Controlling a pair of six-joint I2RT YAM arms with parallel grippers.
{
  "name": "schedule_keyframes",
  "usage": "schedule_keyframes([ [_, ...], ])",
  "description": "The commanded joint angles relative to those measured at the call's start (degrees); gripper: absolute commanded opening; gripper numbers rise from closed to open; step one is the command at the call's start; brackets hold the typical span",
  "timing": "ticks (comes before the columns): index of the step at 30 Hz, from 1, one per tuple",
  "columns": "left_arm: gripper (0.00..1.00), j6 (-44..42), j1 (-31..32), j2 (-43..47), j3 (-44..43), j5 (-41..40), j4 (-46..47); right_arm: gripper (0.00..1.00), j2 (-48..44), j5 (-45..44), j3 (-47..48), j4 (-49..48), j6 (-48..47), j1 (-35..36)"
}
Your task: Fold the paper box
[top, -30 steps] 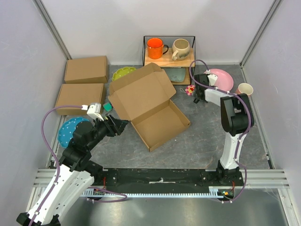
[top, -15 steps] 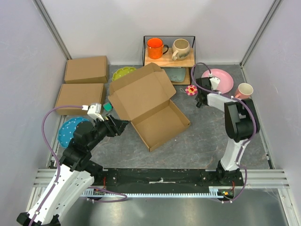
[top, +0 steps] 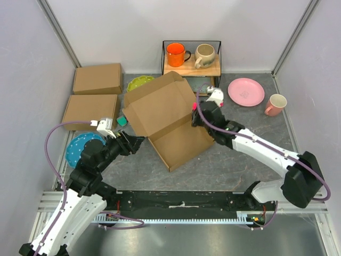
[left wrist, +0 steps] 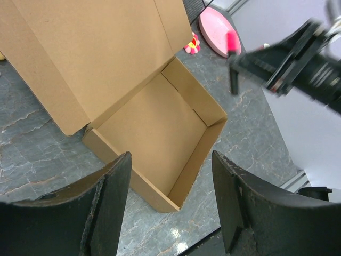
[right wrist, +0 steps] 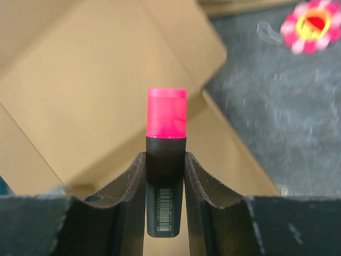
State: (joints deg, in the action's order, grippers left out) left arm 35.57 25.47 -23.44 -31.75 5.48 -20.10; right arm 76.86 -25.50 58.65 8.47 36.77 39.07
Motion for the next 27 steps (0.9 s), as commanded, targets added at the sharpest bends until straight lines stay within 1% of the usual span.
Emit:
schedule_keyframes([
  [1, 0.68, 2.0, -0.1, 1.0, 0.3, -0.9, -0.1, 0.20, 3.5, -0.8, -5.4, 1.9, 0.5, 5.1],
  [4, 0.68, 3.0, -0.2, 1.6, 1.2, -0.9, -0.5, 0.21, 8.0, 0.4, -5.5, 1.2, -0.7, 8.1],
  [9, 0.68, 3.5, -0.2, 2.4, 1.4, -1.5, -1.7, 0.29, 13.7, 4.3, -2.1, 1.5, -2.8, 9.6],
  [10, 0.68, 3.5, -0.1, 2.7, 1.4, -2.0, -1.9, 0.36, 14.5, 4.7, -1.4, 1.8, -2.9, 9.6],
  [12, 0.68, 3.5, -0.2, 3.0, 1.7, -2.1, -2.3, 0.45, 15.0, 4.8, 0.8, 3.3, -3.7, 9.6],
  [13, 0.68, 3.5, -0.2, 3.4, 1.7, -2.2, -2.4, 0.54, 15.0, 3.8, 1.3, 3.9, -3.8, 9.6],
  [15, 0.68, 3.5, -0.2, 3.6, 1.7, -2.3, -2.9, 0.61, 14.5, 2.0, 2.9, 6.0, -4.1, 9.6],
  [16, 0.68, 3.4, -0.2, 3.7, 1.7, -2.4, -3.1, 0.67, 13.3, 0.0, 3.3, 6.5, -4.7, 9.6],
  [17, 0.68, 3.3, -0.1, 3.8, 1.6, -2.3, -3.3, 0.69, 12.5, -1.1, 3.6, 7.0, -5.1, 9.5],
  [19, 0.68, 2.9, -0.1, 4.0, 1.3, -2.5, -3.7, 0.72, 10.6, -2.6, 4.2, 7.3, -6.4, 8.4],
  [21, 0.68, 2.7, -0.2, 4.2, 1.0, -2.5, -4.0, 0.73, 9.6, -5.3, 4.5, 8.1, -7.8, 6.6],
  [22, 0.68, 2.6, -0.1, 4.4, 0.9, -2.5, -4.2, 0.73, 9.0, -6.4, 4.4, 8.4, -8.2, 4.2],
  [24, 0.68, 2.5, -0.1, 4.5, 0.9, -2.5, -4.5, 0.73, 9.0, -8.8, 3.8, 8.1, -10.2, 1.5],
  [25, 0.68, 2.6, -0.2, 4.7, 1.0, -2.4, -4.6, 0.73, 10.0, -8.5, 3.7, 8.1, -10.9, -1.5],
  [26, 0.68, 2.6, -0.2, 4.9, 1.0, -2.3, -4.5, 0.72, 10.6, -7.7, 3.7, 7.4, -11.4, -3.0],
  [27, 0.68, 2.6, -0.2, 5.1, 1.2, -2.2, -4.5, 0.71, 11.1, -4.5, 3.3, 6.9, -12.6, -4.3],
])
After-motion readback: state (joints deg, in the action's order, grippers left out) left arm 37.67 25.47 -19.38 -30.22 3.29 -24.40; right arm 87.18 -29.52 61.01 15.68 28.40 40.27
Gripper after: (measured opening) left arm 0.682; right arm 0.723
